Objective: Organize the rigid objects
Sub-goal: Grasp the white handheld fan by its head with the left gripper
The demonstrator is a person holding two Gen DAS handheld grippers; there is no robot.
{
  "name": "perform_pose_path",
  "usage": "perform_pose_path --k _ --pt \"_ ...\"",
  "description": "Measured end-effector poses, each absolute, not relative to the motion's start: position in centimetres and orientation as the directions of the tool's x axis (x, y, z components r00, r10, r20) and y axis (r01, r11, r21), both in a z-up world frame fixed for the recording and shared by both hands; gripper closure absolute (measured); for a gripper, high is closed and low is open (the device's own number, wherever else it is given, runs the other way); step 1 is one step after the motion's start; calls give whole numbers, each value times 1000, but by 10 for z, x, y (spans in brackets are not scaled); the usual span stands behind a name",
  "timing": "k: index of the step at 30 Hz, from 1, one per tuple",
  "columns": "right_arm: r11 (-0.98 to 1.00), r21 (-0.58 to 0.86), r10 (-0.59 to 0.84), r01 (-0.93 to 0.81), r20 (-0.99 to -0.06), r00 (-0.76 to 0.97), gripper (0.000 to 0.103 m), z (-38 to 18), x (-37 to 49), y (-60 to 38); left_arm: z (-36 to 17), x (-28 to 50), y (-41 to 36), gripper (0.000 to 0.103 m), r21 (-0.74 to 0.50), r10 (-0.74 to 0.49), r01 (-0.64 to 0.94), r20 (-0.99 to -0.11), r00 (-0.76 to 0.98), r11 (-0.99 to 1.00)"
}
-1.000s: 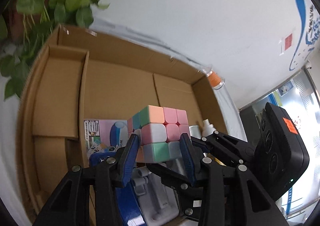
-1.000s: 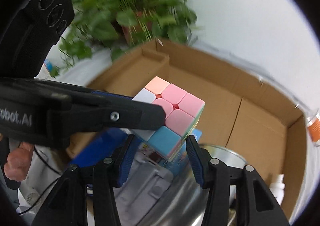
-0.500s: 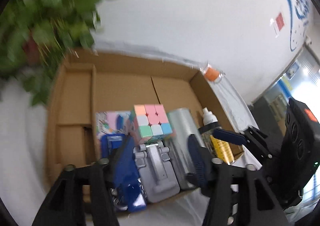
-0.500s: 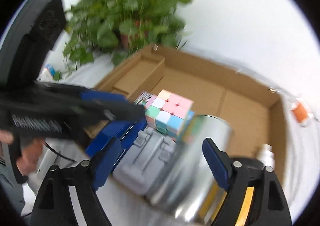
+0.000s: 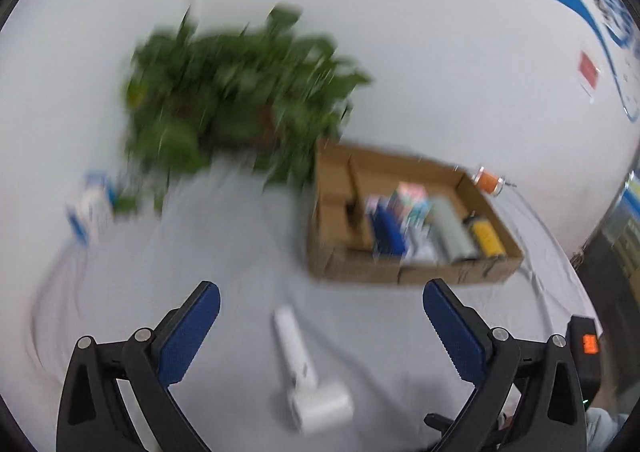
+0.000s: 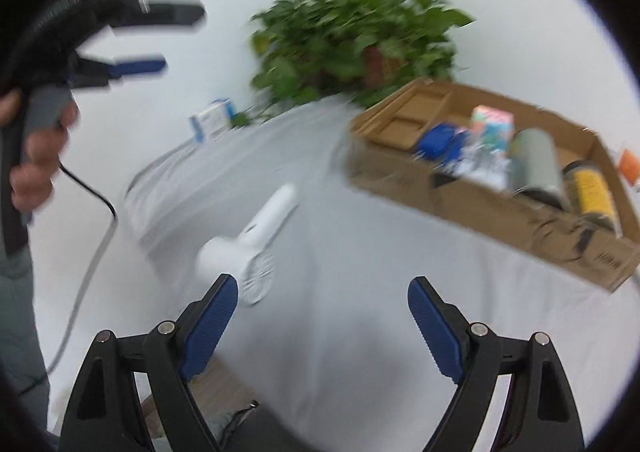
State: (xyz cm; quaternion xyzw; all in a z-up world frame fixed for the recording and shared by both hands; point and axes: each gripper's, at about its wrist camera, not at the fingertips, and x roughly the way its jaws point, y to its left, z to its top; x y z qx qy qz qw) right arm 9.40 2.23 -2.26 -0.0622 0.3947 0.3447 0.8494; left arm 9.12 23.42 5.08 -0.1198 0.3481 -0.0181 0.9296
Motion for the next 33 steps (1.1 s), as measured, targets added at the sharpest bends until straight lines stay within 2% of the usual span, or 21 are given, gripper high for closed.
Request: perform_pose_path --k 2,6,8,11,13,16,22,26,30,33 --pt "737 178 549 -652 -720 424 16 -30 80 35 -4 82 256 5 -360 -205 -80 -685 699 929" --pt "726 188 552 -662 -733 398 16 -40 72 56 -89 82 271 35 -558 -373 -125 -687 624 820" --pt "724 194 543 -663 -752 374 16 -48 76 68 -117 91 263 43 -626 -466 -98 -667 582 773" --pt "726 206 538 -656 -765 354 16 -59 77 75 -122 98 238 42 -599 -473 -43 -673 569 800" --pt "726 197 532 -659 -769 356 16 -62 81 74 -122 107 222 50 -611 -514 3 -664 544 792" --pt "747 172 501 -642 -780 374 17 -66 91 63 -122 123 196 54 -630 -569 59 -652 502 774" --pt "779 91 446 -620 -776 446 17 -61 109 25 -113 152 146 54 -643 -654 190 -633 413 742" --pt "759 64 451 -648 -769 452 17 -62 126 14 -113 156 153 53 -685 -679 160 -608 411 711" --pt "675 -10 481 -737 -752 451 17 -62 141 25 -112 158 186 53 -695 -642 78 -609 465 715" --pt "625 41 507 -780 -781 365 17 -74 162 35 -116 166 201 51 -701 -619 17 -617 486 712"
